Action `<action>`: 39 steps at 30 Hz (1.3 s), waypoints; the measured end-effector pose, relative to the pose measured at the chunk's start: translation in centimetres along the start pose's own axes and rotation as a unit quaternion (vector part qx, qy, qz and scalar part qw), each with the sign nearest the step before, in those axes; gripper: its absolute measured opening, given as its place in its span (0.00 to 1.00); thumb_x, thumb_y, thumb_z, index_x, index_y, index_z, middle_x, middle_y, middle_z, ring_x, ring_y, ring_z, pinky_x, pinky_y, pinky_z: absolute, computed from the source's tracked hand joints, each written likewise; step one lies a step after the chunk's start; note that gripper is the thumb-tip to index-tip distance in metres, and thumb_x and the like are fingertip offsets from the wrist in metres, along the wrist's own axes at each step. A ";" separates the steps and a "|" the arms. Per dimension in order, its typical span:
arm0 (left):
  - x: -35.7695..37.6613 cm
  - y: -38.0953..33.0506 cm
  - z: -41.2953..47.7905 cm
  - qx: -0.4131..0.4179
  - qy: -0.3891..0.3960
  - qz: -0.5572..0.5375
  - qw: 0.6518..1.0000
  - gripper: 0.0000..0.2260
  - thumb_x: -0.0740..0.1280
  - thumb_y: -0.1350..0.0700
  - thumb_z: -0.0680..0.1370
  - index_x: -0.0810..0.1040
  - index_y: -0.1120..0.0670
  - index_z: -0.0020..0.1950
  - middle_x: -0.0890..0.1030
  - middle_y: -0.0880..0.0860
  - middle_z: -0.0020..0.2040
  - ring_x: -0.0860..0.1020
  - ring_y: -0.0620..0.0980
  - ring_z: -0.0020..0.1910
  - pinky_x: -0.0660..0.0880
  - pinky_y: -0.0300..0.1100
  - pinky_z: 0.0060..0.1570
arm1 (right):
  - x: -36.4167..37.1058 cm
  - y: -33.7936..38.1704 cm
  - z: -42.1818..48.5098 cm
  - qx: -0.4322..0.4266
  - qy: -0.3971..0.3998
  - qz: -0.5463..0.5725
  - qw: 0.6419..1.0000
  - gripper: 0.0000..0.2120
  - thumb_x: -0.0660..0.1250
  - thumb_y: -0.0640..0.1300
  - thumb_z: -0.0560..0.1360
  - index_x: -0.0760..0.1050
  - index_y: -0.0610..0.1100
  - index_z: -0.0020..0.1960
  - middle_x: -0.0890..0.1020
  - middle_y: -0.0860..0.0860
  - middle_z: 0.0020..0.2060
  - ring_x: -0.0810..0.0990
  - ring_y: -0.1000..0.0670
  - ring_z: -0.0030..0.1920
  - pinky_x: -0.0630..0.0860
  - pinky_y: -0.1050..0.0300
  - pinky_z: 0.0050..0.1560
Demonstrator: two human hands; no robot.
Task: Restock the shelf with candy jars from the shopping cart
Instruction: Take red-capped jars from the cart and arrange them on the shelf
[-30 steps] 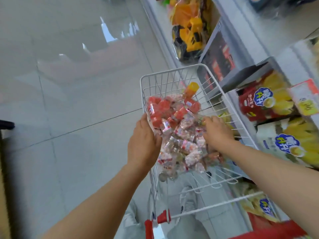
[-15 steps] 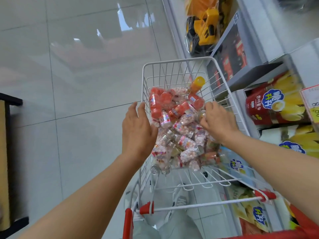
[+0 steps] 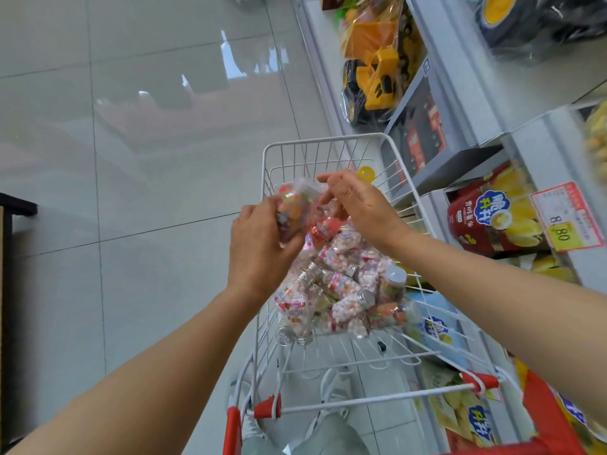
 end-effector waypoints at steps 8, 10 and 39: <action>-2.0 6.7 0.6 -0.175 -0.050 -0.146 0.972 0.19 0.70 0.49 0.75 0.69 0.53 0.62 0.79 0.51 0.50 0.77 0.50 0.45 0.73 0.39 0.43 | 4.0 -5.6 4.2 0.122 0.114 -0.292 0.942 0.31 0.63 0.41 0.78 0.55 0.54 0.77 0.45 0.48 0.78 0.59 0.40 0.75 0.65 0.57 0.62; -1.3 7.7 0.8 -0.192 -0.047 -0.166 0.966 0.19 0.70 0.49 0.75 0.69 0.53 0.62 0.79 0.50 0.49 0.78 0.50 0.46 0.76 0.45 0.47 | 5.2 -6.6 5.2 0.135 0.138 -0.318 0.928 0.35 0.62 0.39 0.79 0.50 0.58 0.78 0.35 0.49 0.77 0.57 0.39 0.76 0.69 0.54 0.61; 0.6 9.0 2.0 -0.185 -0.011 -0.200 0.962 0.19 0.71 0.51 0.74 0.70 0.51 0.62 0.79 0.47 0.50 0.79 0.46 0.48 0.80 0.46 0.51 | 5.4 -12.0 9.8 0.136 0.004 -0.316 0.939 0.08 0.62 0.45 0.79 0.77 0.54 0.55 0.73 0.43 0.61 0.78 0.44 0.49 0.76 0.52 0.52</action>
Point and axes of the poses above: each hand's wrist, its own z-axis towards the middle knuckle, its own x-axis out of the palm, y = z × x, the point moved 10 cm from there along z, towards the middle knuckle
